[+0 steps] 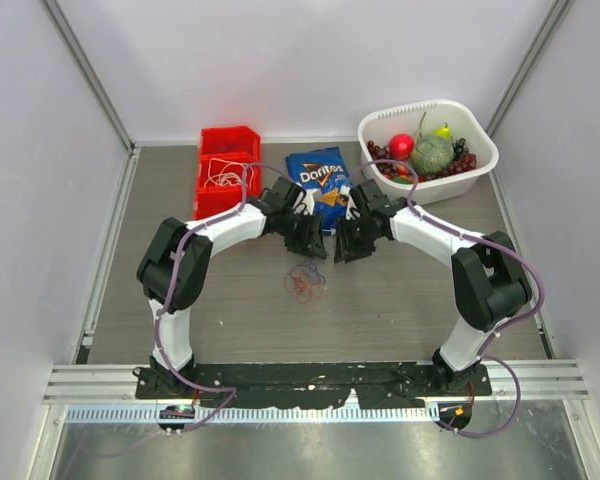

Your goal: Untangle the cables

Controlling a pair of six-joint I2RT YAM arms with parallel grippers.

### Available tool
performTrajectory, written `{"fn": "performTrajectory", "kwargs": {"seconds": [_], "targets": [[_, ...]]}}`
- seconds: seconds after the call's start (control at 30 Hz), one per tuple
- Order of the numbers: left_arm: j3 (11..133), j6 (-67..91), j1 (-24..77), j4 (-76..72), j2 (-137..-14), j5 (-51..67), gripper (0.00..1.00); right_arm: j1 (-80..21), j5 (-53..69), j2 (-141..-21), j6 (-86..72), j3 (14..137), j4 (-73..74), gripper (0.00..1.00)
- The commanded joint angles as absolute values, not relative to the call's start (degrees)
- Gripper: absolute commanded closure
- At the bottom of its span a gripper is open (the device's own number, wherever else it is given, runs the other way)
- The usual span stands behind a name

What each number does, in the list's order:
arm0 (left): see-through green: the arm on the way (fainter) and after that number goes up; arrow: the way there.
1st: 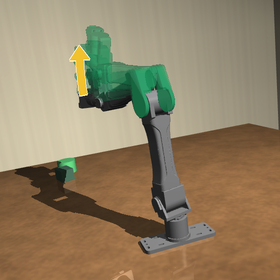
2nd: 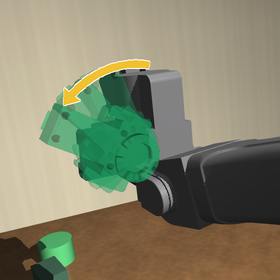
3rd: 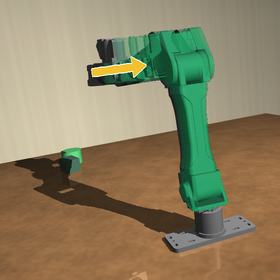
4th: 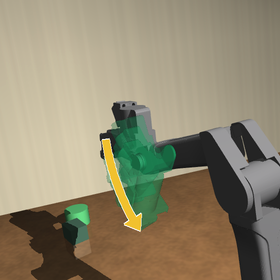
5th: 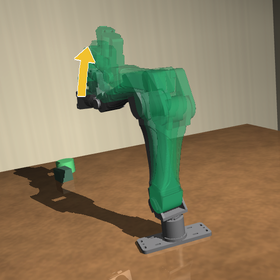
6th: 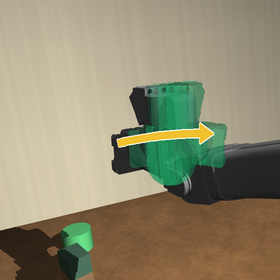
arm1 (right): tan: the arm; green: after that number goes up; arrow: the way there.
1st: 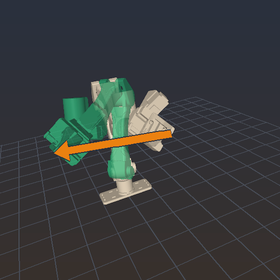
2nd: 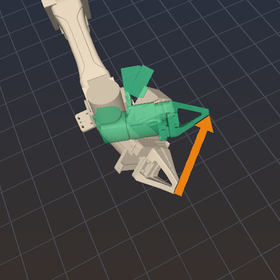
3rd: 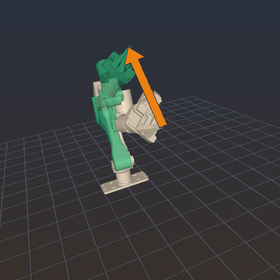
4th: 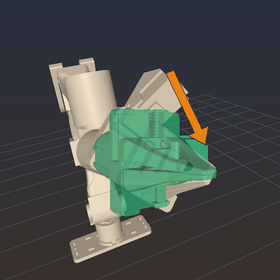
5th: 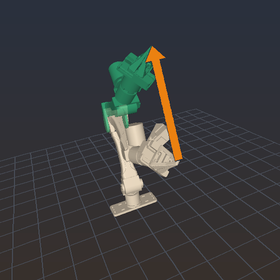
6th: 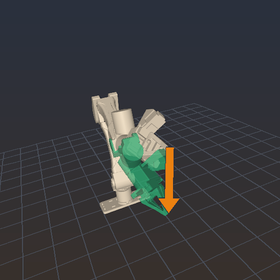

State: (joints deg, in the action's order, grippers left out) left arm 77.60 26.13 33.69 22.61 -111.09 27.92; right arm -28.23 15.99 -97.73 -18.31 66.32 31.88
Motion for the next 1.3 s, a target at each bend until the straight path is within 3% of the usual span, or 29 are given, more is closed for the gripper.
{"fn": "performTrajectory", "kwargs": {"seconds": [0.0, 0.17, 0.37, 0.7, 0.87, 1.27], "targets": [[80.2, 24.3, 36.1, 22.3, -111.8, 30.6, 0.57, -27.3, 14.4, -95.3, -17.0, 66.4, 33.8, 0.62], [81.9, 22.8, 36.4, 25.4, -112.8, 30.3, 0.68, -27.0, 14.8, -96.1, -17.1, 66.8, 33.6, 0.63], [85.9, 20.0, 36.3, 29.4, -112.4, 30.7, 1.0, -26.8, 14.9, -97.2, -17.2, 68.0, 33.7, 0.63], [91.8, 22.6, 35.2, 25.1, -101.0, 34.6, 1.0, -24.0, 15.2, -92.4, -17.8, 65.6, 33.1, 0.65], [87.5, 29.1, 33.9, 14.4, -94.3, 35.9, 1.0, -22.0, 16.9, -88.6, -17.8, 64.7, 32.9, 0.65], [93.0, 39.1, 31.5, 10.2, -91.6, 37.0, 1.0, -20.7, 22.9, -78.0, -17.8, 62.6, 27.8, 0.5]]}}
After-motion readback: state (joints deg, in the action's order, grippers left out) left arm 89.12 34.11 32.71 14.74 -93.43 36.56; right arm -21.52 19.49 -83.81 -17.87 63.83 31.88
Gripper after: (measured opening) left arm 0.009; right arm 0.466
